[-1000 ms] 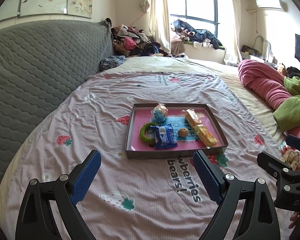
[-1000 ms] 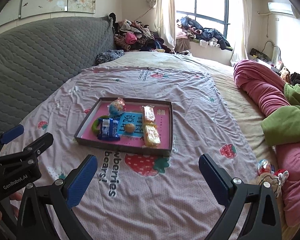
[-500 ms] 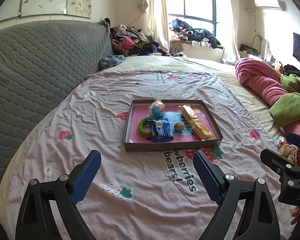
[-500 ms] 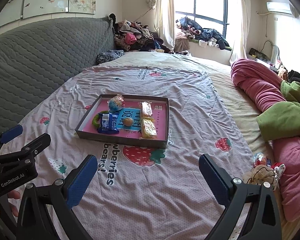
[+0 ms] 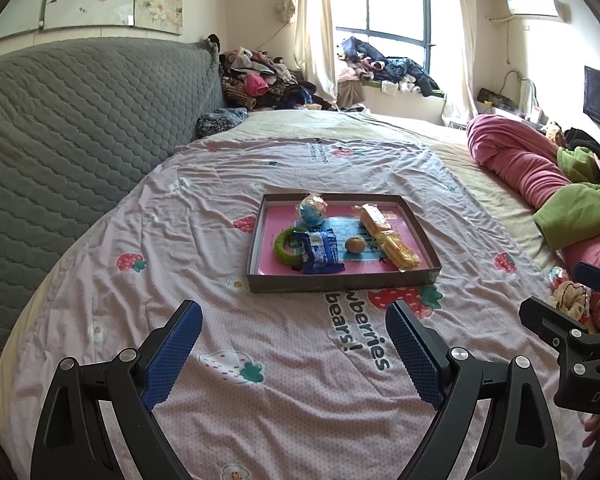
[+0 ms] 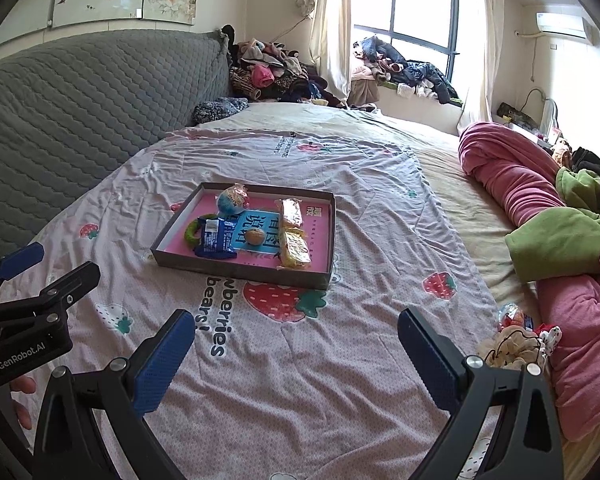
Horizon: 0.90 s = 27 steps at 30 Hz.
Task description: Organize objects
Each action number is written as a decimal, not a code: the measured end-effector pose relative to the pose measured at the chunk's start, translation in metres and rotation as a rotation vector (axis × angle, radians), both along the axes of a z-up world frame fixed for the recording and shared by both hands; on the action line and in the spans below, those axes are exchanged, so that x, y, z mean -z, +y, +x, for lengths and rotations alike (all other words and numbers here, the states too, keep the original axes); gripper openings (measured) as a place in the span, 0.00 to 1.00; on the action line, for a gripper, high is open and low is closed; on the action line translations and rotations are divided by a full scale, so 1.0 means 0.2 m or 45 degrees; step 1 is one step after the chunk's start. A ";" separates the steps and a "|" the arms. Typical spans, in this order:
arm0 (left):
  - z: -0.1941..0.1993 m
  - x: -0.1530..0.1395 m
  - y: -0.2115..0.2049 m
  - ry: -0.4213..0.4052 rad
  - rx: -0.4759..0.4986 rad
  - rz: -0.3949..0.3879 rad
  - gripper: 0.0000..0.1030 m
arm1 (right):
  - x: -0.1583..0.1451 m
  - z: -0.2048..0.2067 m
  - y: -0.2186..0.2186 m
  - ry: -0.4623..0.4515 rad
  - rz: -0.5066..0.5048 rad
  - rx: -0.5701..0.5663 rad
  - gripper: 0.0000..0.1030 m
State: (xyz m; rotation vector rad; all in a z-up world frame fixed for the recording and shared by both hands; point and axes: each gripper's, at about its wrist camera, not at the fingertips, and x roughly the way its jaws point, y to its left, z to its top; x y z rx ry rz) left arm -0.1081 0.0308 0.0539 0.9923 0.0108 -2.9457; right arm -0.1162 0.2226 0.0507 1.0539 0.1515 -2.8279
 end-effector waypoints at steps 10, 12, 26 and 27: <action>0.03 0.04 -0.03 -0.025 -0.015 0.004 0.91 | 0.04 0.05 -0.01 0.000 -0.006 -0.005 0.99; 0.04 0.05 -0.03 -0.027 -0.019 0.004 0.91 | 0.06 0.05 0.00 -0.007 -0.008 0.003 0.99; 0.10 0.11 -0.04 -0.052 -0.029 -0.001 0.91 | 0.12 0.10 0.02 -0.029 -0.012 0.014 0.99; 0.10 0.11 -0.04 -0.052 -0.031 0.003 0.91 | 0.13 0.11 0.03 -0.030 -0.013 0.015 0.99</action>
